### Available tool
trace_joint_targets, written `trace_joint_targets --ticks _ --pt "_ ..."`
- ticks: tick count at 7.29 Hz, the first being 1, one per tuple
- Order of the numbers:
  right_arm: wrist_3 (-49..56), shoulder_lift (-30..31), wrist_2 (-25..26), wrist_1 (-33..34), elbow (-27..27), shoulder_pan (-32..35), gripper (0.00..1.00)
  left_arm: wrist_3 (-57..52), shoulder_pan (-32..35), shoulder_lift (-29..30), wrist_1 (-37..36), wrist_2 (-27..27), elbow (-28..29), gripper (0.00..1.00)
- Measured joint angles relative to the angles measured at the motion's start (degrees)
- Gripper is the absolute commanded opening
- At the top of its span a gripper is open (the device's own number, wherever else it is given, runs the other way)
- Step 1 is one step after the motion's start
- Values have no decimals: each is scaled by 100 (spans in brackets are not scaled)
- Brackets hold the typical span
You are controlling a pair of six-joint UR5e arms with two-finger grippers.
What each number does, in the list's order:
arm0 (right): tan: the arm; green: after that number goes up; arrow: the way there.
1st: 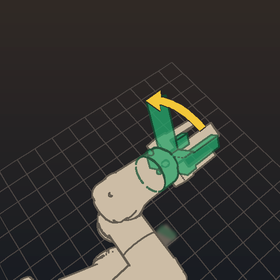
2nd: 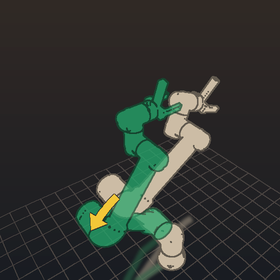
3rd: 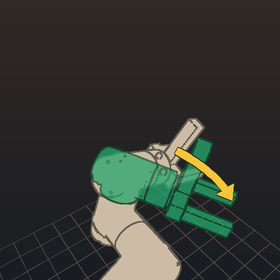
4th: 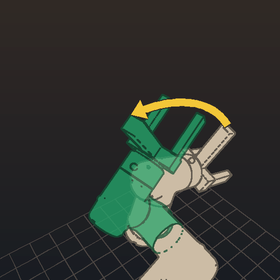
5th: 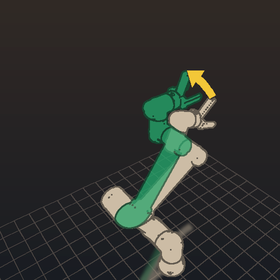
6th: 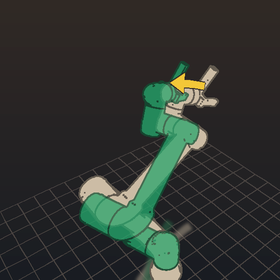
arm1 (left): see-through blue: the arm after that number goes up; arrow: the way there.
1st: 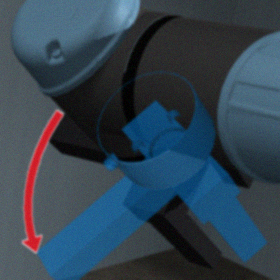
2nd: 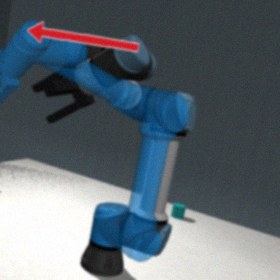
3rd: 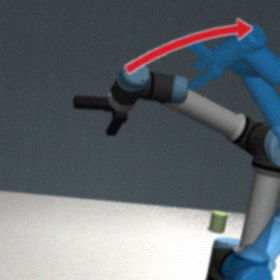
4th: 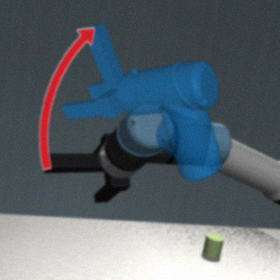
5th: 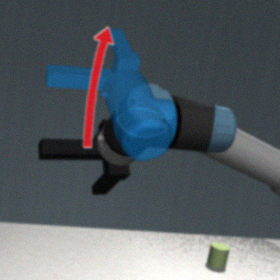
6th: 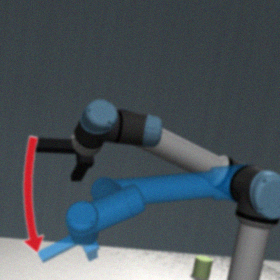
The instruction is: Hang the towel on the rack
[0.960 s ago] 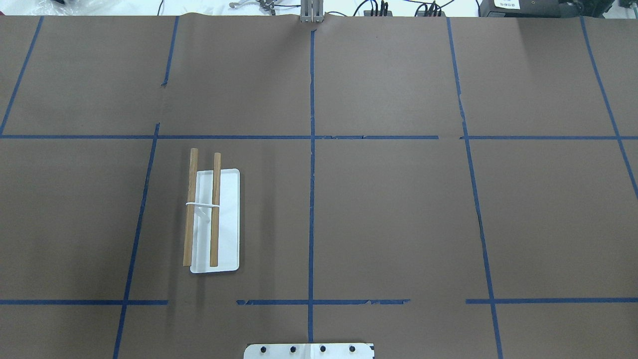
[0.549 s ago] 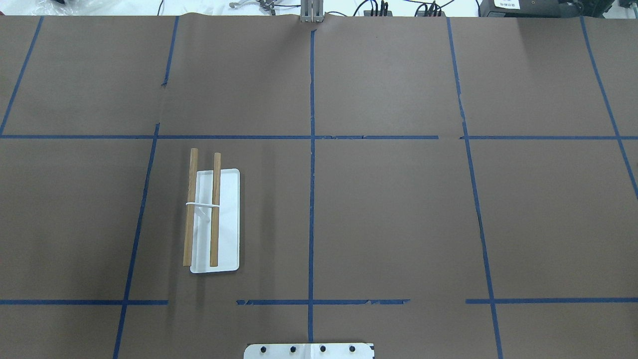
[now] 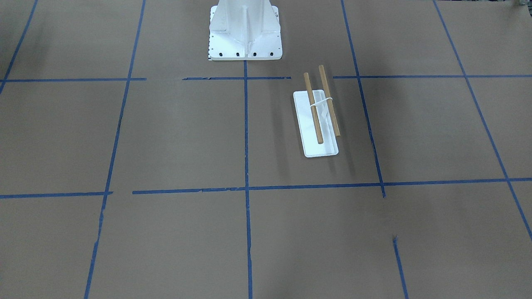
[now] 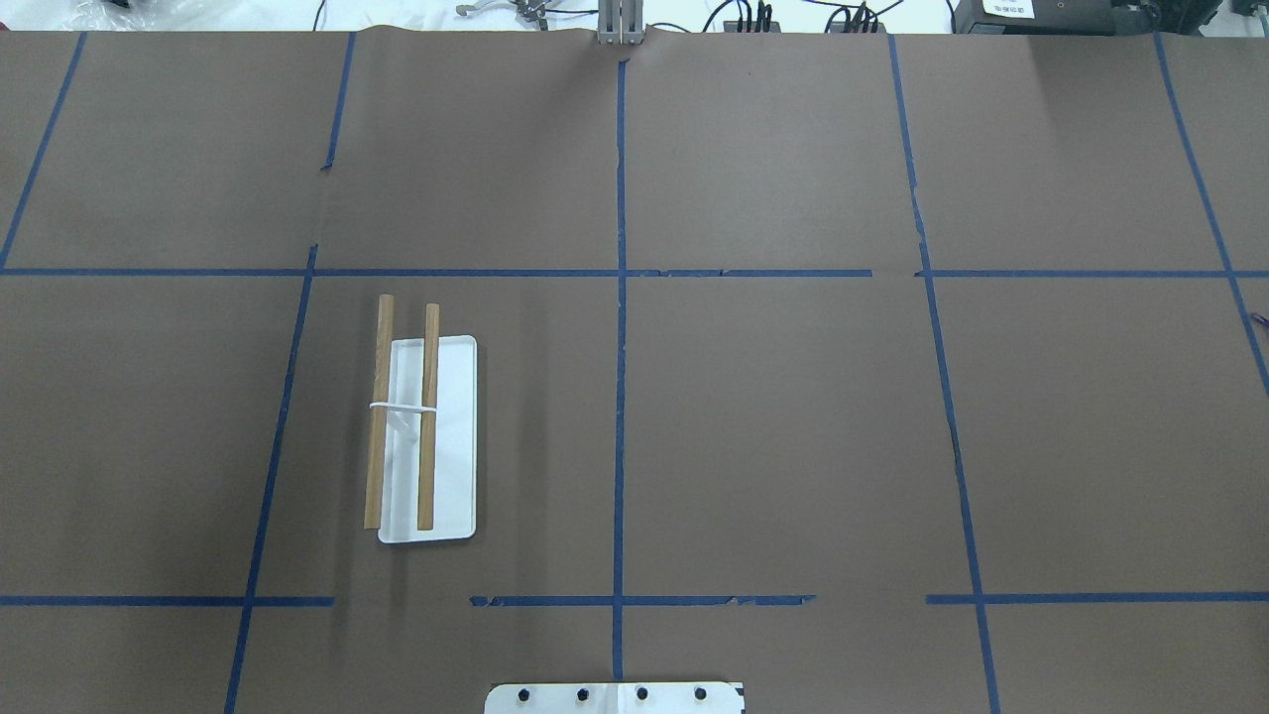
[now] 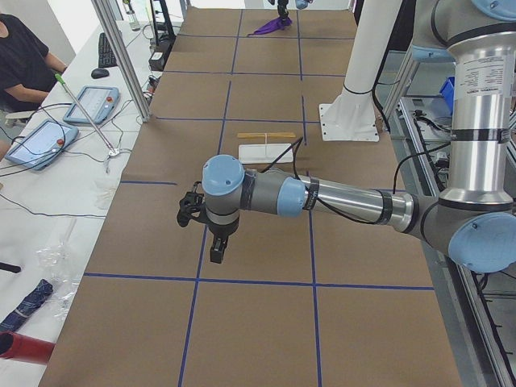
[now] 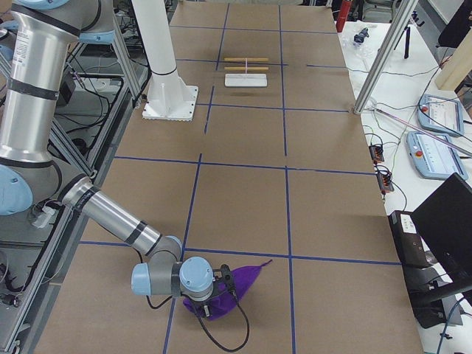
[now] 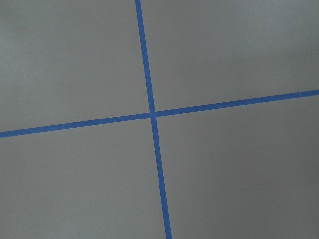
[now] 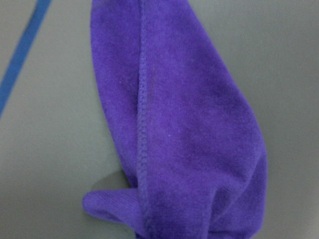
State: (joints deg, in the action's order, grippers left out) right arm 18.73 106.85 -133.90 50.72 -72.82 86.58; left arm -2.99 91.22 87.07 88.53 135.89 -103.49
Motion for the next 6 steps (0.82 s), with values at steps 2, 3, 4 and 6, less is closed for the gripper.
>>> trace_joint_targets --ticks 2,3,4,6 --pt "-68 44 -195 168 -845 271 0 6 -14 43 7 -1 -64 100" --pt "-90 -88 -219 579 -1368 376 0 4 -20 85 16 -1 -80 100" --pt "-95 -354 -203 1187 -1903 441 0 -3 -23 134 82 -1 -78 100" --pt "-102 -1355 -92 2479 -2534 410 0 102 -28 184 637 -1 5 100"
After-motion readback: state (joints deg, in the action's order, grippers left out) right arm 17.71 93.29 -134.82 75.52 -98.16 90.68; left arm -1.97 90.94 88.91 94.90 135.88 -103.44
